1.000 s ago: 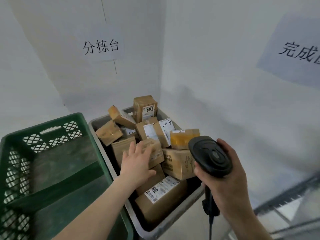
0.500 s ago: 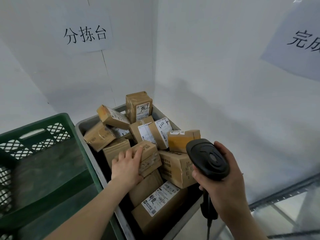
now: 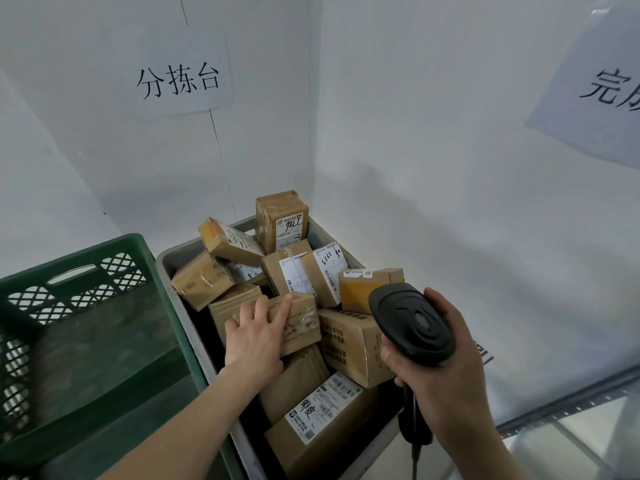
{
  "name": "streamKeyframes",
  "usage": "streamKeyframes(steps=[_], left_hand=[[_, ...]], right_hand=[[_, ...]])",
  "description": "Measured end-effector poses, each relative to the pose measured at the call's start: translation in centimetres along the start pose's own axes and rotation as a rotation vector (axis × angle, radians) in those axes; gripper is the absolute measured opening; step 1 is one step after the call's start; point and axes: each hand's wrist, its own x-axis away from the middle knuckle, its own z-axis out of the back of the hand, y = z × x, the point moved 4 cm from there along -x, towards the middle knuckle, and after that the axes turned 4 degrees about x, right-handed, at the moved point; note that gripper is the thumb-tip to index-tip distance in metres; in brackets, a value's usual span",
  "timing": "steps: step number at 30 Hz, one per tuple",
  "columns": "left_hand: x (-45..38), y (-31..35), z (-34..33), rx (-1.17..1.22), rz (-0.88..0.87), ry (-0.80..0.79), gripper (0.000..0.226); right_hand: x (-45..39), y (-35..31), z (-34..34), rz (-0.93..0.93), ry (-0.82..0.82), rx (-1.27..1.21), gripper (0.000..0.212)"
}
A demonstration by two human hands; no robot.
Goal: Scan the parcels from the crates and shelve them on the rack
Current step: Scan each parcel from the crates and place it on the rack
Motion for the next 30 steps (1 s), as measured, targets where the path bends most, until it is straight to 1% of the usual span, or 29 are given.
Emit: streamKeyframes(steps=[2,4,7,11,13,15,16,19,22,23,24,28,30], left_hand=[[-0.1,0.1,0.1,0.006,0.0,-0.028,0.111],[-0.2,0.0,0.9,0.109,0.04,-0.036,0.107],[-1.1,-1.6,2.8,0.45,0.187,-0.028,0.102],[-1.6,-3.5,3.2,0.968,0.295,-0.056,0.089],[-1.3,-3.7,2.4,1.137,0.346,-0.112,0.084],[-0.7,-3.8,1.4,1.16,0.344,-0.178,0.082],[-0.3,-3.8,1.0,1.163,0.336,-0.204,0.085],[0.2,-3.9,0.4,1.183,0.308,-0.264,0.099],[0.1,-4.3,0.0,1.203,0.29,-0.305,0.12],[0.0,-4.4,-0.1,1.215,0.292,-0.307,0.121],[0.0,-4.6,0.0,1.237,0.298,-0.301,0.118],[0.0,-5.0,0.1,1.368,0.362,-0.264,0.09],[0.0,-5.4,0.3,1.409,0.374,-0.258,0.082]], right_hand=[[0.1,-0.1,-0.1,0.001,-0.006,0.002,0.098],[0.1,-0.1,-0.1,0.001,0.006,-0.01,0.093],[0.2,-0.2,-0.1,-0.003,0.038,-0.021,0.084],[0.3,-0.1,-0.6,-0.025,0.034,-0.044,0.086],[0.5,0.2,-1.0,-0.053,0.022,-0.076,0.086],[0.7,0.3,-1.4,-0.067,0.007,-0.084,0.088],[0.8,0.3,-1.5,-0.068,-0.003,-0.083,0.088],[1.0,0.6,-1.7,-0.083,-0.011,-0.086,0.088],[1.2,0.8,-1.8,-0.087,-0.006,-0.087,0.089],[1.3,0.9,-1.9,-0.091,-0.004,-0.089,0.089],[1.4,1.0,-1.9,-0.094,-0.005,-0.086,0.089],[1.8,0.9,-2.1,-0.106,0.002,-0.057,0.086],[2.0,0.7,-2.2,-0.107,-0.021,-0.047,0.083]])
